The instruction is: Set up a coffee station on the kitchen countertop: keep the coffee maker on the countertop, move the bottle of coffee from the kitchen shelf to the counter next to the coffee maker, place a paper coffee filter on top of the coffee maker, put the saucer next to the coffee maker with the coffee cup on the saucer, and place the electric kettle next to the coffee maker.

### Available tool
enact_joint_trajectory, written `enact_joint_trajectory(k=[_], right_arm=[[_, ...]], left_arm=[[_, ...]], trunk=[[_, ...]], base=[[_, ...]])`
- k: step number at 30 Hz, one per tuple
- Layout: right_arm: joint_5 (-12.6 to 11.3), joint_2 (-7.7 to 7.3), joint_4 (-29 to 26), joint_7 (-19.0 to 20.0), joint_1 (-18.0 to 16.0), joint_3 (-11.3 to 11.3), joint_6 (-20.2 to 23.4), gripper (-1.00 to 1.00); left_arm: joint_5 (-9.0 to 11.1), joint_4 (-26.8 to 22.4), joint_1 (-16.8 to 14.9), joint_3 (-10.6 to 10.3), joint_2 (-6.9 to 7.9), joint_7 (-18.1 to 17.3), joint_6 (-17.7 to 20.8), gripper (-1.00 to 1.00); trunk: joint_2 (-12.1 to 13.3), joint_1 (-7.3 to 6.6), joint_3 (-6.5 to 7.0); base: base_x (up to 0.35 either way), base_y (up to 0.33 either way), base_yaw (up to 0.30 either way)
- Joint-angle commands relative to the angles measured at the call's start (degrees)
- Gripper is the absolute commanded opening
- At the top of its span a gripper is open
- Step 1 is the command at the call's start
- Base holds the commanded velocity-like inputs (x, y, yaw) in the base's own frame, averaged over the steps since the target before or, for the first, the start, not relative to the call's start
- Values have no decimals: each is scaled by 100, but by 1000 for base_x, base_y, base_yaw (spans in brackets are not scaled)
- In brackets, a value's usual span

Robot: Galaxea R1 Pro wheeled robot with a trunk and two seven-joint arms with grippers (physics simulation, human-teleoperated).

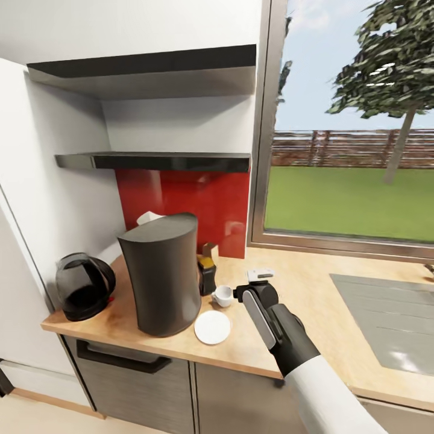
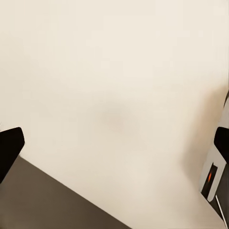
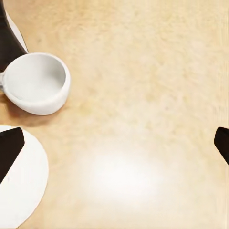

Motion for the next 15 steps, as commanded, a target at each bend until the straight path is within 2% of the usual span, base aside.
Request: enact_joint_trajectory(k=[1,8,11,15], right_arm=[[-57,0,0,-59,-4,7,11,100],[-57,0,1,-59,-4,-3,11,100],[-56,0,3,-59,-4,-4,11,100],[-50,0,59,-66,-4,-4,11,100]], left_arm=[[-60,-4,-1,33,-5,-8,29,100],[-69,0,-1,21,-8,-8,29,100],[-65,16,-1,8,-21,-8,-154,100],[-67,175,-1,-1,-32,-8,-328,100]], trunk=[[-4,5,-2],[-4,5,-2],[-4,5,-2],[-4,5,-2]], base=[[203,274,0],[177,284,0],[260,121,0],[102,32,0]])
